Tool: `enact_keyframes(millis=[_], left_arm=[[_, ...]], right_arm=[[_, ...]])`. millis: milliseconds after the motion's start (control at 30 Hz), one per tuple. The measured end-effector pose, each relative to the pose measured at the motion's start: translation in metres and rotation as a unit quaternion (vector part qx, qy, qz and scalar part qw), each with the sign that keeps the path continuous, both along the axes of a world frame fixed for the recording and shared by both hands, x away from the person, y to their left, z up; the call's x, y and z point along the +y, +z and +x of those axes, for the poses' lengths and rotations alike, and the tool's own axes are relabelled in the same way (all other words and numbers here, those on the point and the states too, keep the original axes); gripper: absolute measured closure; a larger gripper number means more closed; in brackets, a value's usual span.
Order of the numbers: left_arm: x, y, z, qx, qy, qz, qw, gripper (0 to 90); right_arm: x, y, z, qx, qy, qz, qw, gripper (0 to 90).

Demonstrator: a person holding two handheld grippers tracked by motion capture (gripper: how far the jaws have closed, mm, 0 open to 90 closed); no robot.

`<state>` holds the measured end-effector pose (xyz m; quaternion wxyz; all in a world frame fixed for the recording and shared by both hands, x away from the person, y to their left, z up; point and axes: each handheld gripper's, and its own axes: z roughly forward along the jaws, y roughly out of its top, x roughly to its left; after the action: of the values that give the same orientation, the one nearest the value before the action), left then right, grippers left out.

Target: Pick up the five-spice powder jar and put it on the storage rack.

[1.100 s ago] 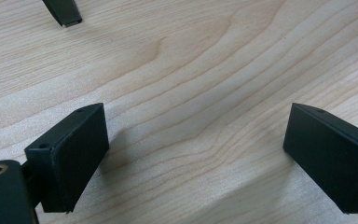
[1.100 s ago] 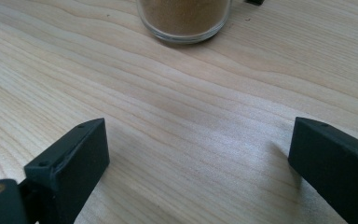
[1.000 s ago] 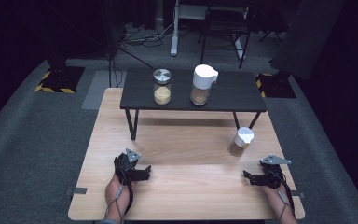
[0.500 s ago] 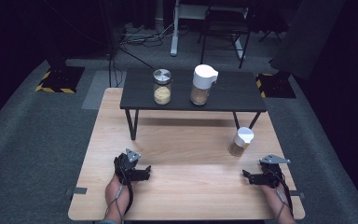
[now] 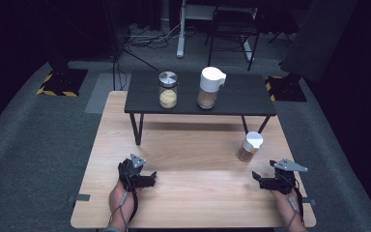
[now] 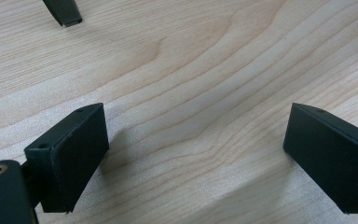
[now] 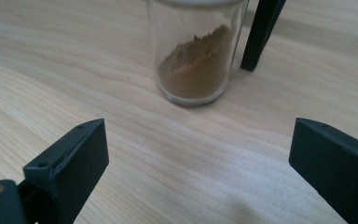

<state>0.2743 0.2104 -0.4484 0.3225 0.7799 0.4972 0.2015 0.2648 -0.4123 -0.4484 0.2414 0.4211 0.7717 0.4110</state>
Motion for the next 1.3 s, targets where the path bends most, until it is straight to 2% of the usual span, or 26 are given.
enact_keyframes(millis=[267,567,1300], left_arm=[[0.0,0.0,0.0,0.0,0.0,0.0,1.0,6.6],[0.0,0.0,0.0,-0.001,-0.001,0.0,1.0,6.7],[0.0,-0.001,0.0,-0.004,-0.005,0.0,1.0,7.7]], right_arm=[[-0.003,0.003,-0.009,-0.034,-0.001,0.017,0.9993,4.3],[-0.003,0.008,-0.014,-0.057,-0.003,0.025,0.998,4.3],[0.001,0.01,0.001,-0.063,0.002,0.033,0.9975,4.2]])
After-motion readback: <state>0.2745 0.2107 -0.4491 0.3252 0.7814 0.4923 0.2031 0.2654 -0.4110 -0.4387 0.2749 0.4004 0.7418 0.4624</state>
